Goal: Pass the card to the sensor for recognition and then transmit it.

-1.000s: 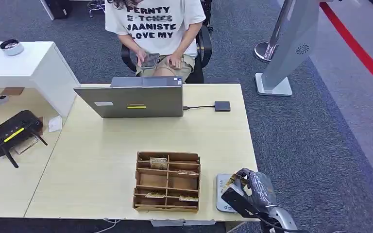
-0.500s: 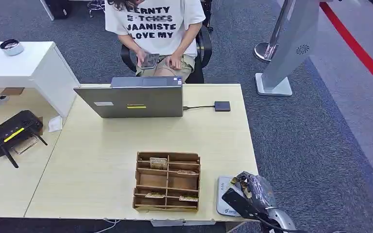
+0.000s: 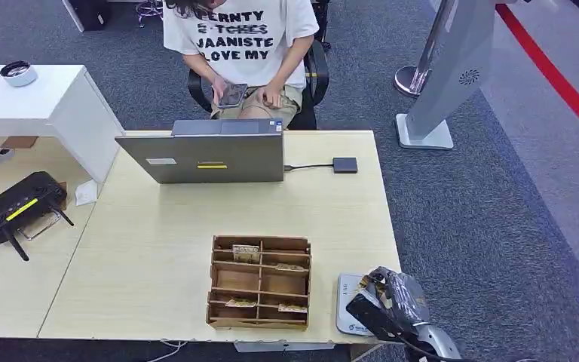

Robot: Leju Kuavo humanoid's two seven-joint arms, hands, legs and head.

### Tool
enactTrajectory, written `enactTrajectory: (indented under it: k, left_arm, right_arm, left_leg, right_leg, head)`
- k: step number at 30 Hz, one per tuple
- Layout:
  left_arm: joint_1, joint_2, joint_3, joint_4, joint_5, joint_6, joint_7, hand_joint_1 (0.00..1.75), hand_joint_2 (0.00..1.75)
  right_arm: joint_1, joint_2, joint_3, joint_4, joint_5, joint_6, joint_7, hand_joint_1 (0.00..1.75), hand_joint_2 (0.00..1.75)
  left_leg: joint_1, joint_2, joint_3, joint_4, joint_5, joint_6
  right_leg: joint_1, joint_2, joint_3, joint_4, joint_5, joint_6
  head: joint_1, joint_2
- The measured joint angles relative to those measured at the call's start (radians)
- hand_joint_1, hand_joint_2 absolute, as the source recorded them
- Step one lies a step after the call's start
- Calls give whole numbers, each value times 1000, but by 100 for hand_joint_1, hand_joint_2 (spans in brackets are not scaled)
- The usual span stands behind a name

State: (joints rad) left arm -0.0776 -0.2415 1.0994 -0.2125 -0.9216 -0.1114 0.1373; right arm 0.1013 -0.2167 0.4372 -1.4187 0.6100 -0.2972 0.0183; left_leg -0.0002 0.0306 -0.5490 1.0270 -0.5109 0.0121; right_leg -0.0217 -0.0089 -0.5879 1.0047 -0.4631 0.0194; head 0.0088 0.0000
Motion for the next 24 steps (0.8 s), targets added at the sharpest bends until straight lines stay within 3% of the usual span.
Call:
enactTrajectory:
  k: [24]
  left_arm:
    - [0, 2, 0, 0, 0, 1, 0, 0, 0]
  right_arm:
    - [1, -5, 4, 0, 0, -7, 2, 175, 175]
  left_leg:
    - [0, 0, 0, 0, 0, 0]
  right_leg:
    - [0, 0, 0, 0, 0, 0]
  head:
    - [0, 0]
